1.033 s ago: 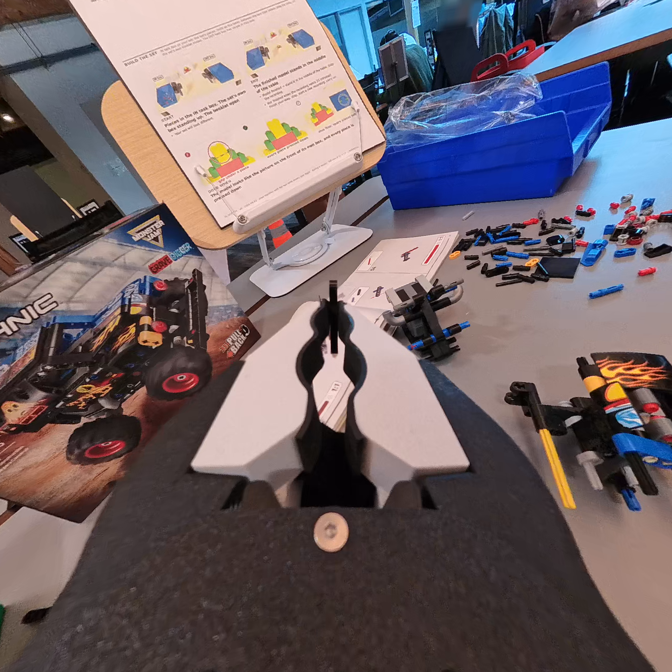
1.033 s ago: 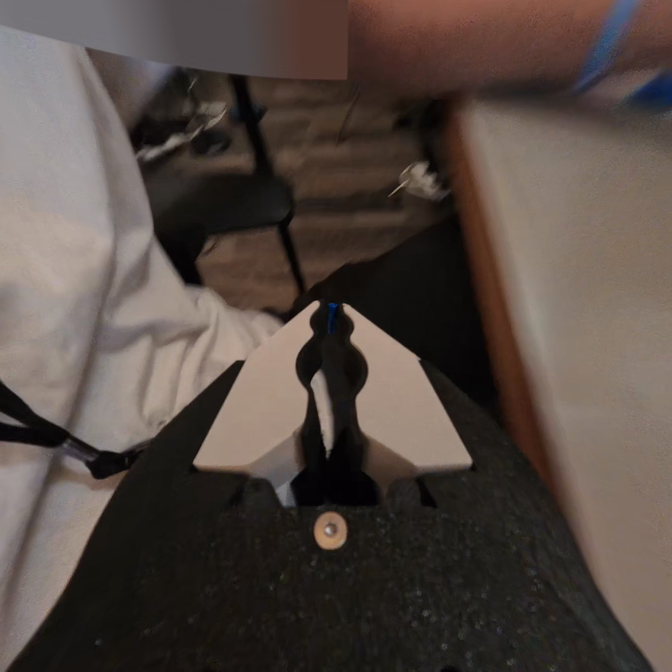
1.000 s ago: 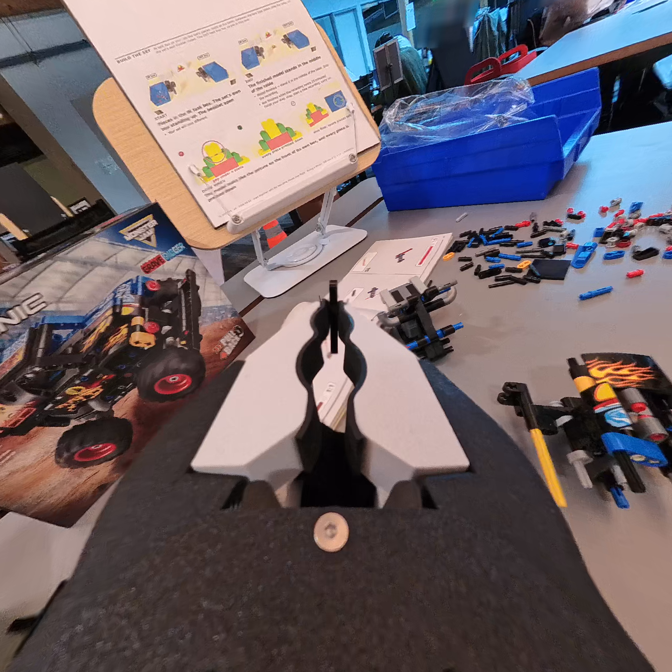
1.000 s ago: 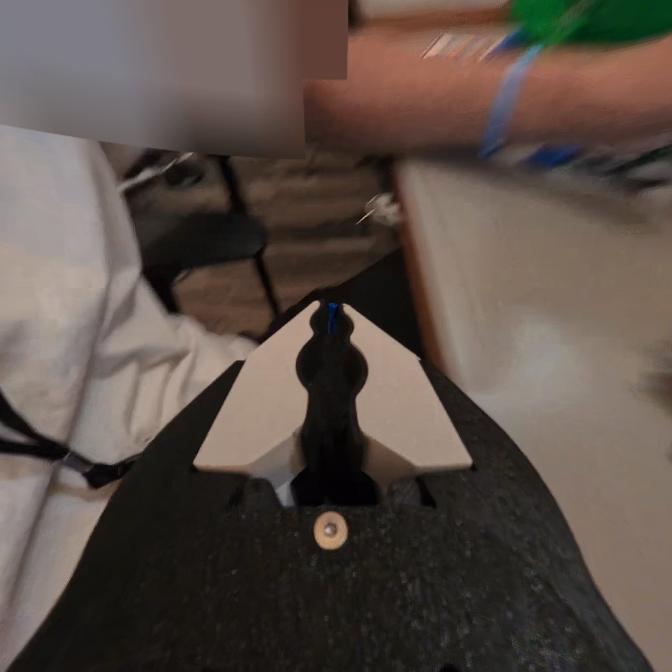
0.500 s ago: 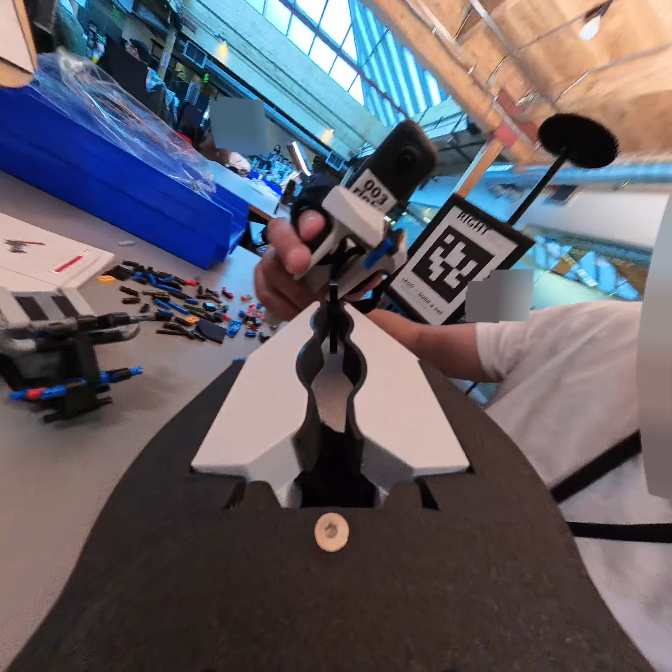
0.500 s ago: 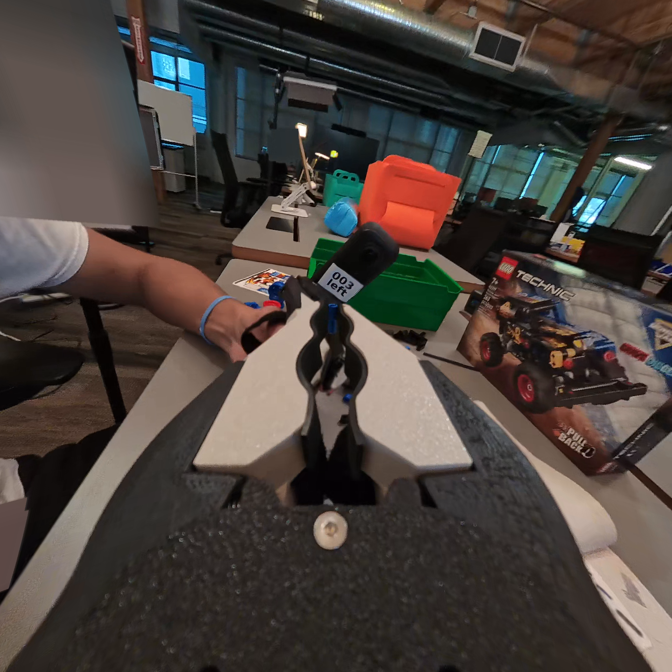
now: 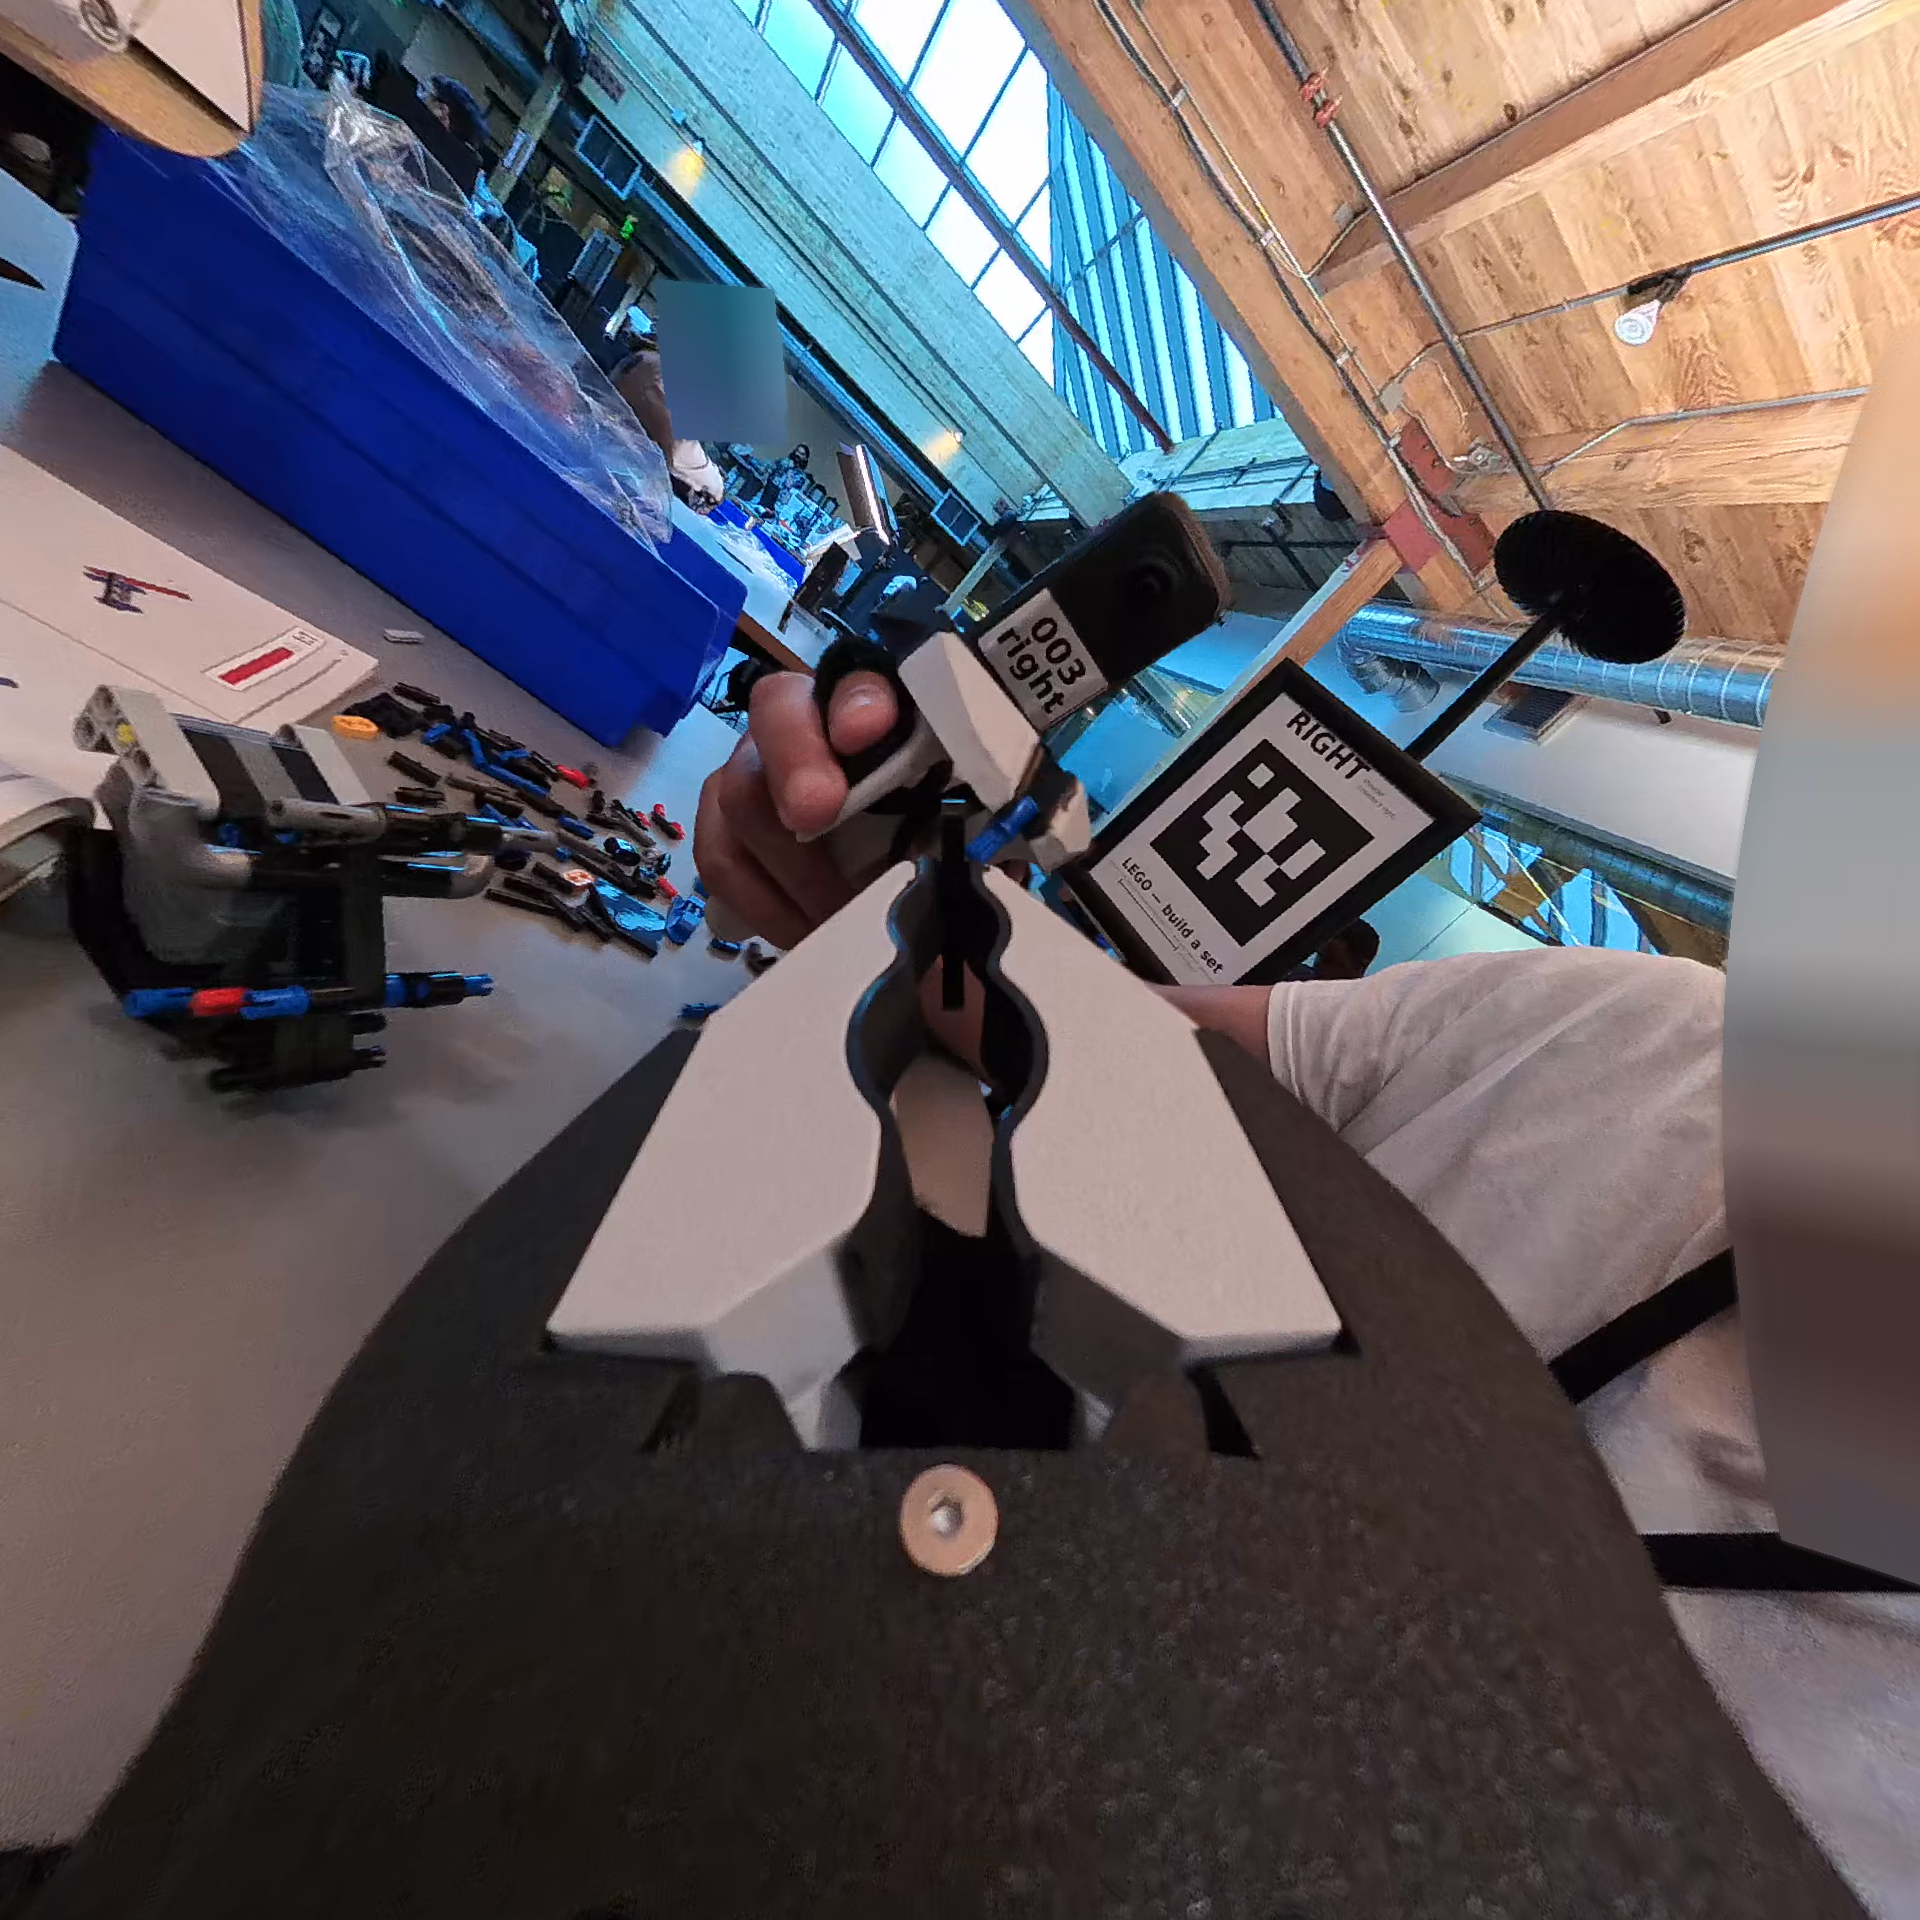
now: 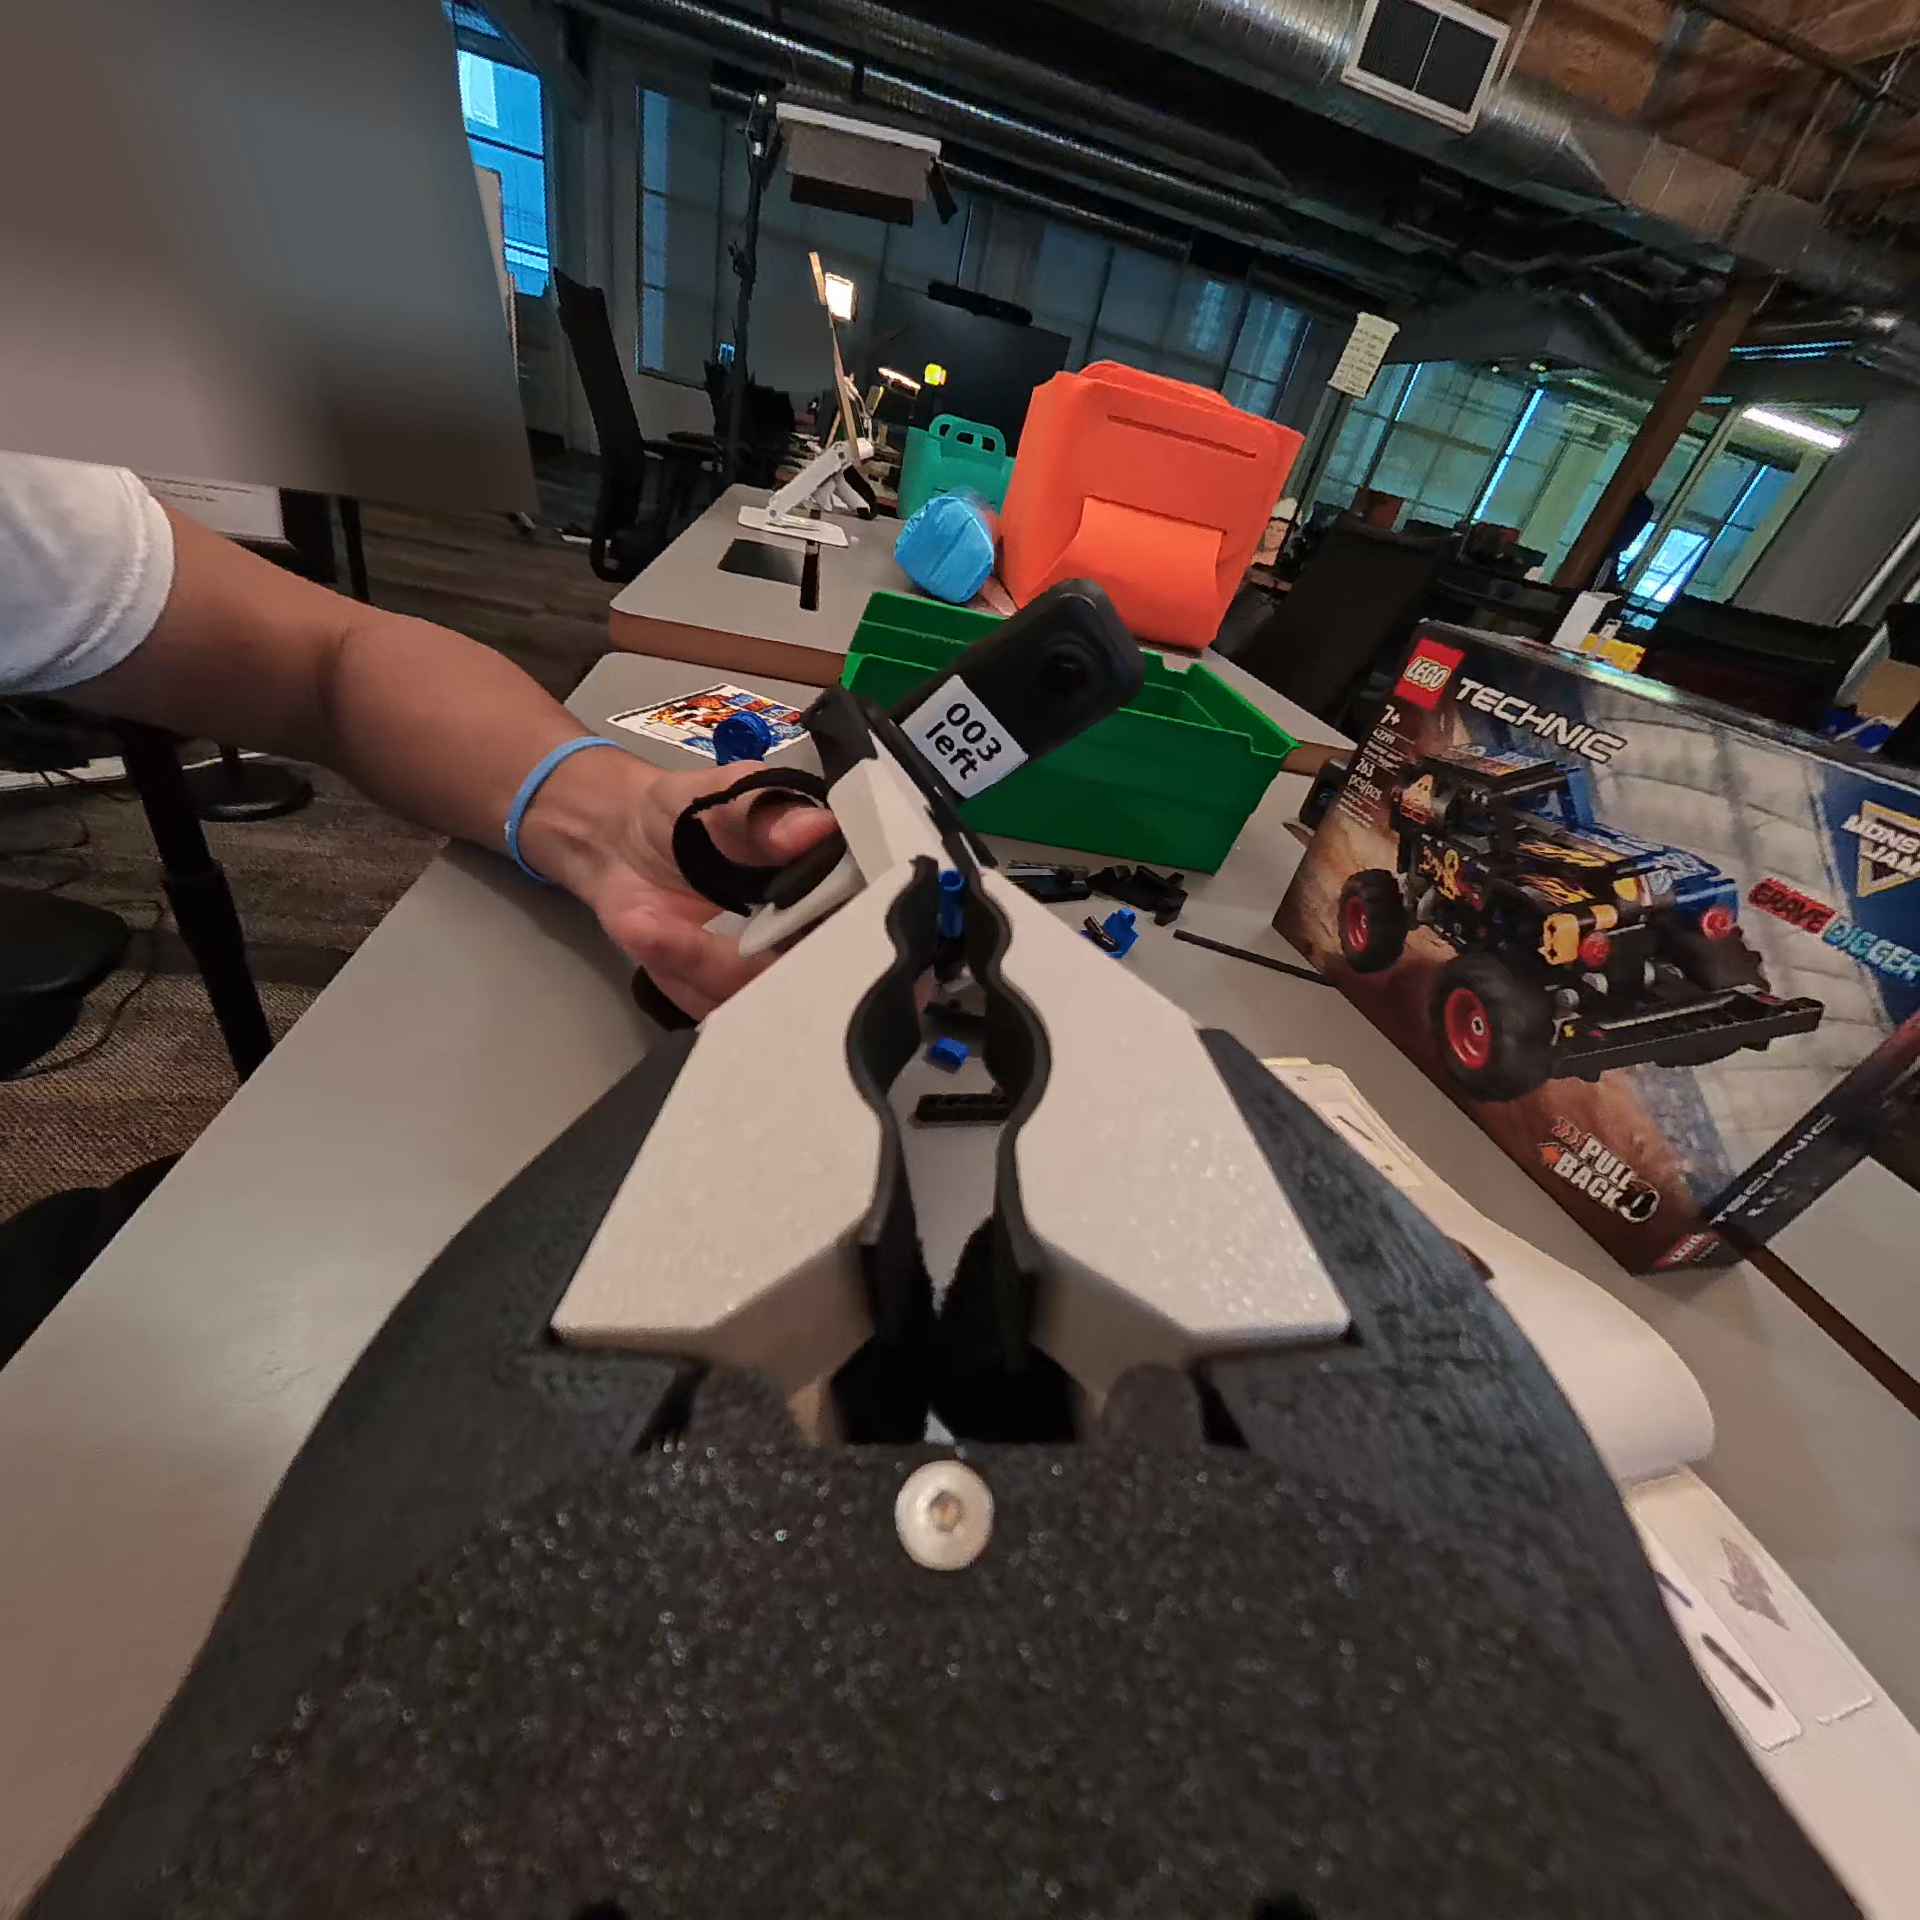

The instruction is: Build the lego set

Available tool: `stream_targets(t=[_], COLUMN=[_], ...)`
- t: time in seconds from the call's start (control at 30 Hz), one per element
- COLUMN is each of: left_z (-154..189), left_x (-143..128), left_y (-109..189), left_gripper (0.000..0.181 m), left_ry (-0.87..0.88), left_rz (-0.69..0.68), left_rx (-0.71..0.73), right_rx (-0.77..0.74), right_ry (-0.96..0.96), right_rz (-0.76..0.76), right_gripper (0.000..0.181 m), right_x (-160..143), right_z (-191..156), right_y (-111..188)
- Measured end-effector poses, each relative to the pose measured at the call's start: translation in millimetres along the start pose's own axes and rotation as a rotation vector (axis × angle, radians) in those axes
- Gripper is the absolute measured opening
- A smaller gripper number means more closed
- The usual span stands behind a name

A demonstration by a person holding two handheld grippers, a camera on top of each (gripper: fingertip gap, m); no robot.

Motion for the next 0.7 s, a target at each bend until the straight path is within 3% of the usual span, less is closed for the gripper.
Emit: stream_targets(t=[0.4, 0.7], left_z=[-5.3, -13.8], left_x=[-0.4, 4.6], left_y=[1.6, 7.4], left_gripper=[0.000, 0.001], left_ry=[-0.043, -0.114], left_rz=[-0.016, -0.035], left_rx=[0.026, 0.095], right_rx=[-0.020, -0.043], right_ry=[0.040, 0.117], right_rz=[-0.079, -0.232], right_gripper=[0.003, 0.003], right_x=[-10.6, -17.7], right_z=[2.6, 1.9], right_y=[8.7, 18.0])
Point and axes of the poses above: each gripper's, where its closed fingertips meet, y back along the fingers, x out of its top, z = x × y across the jaws, the point moved 3 cm from there along y, back along the fingers, and after that the axes turned 7 degrees about z, right-handed, at the moved point
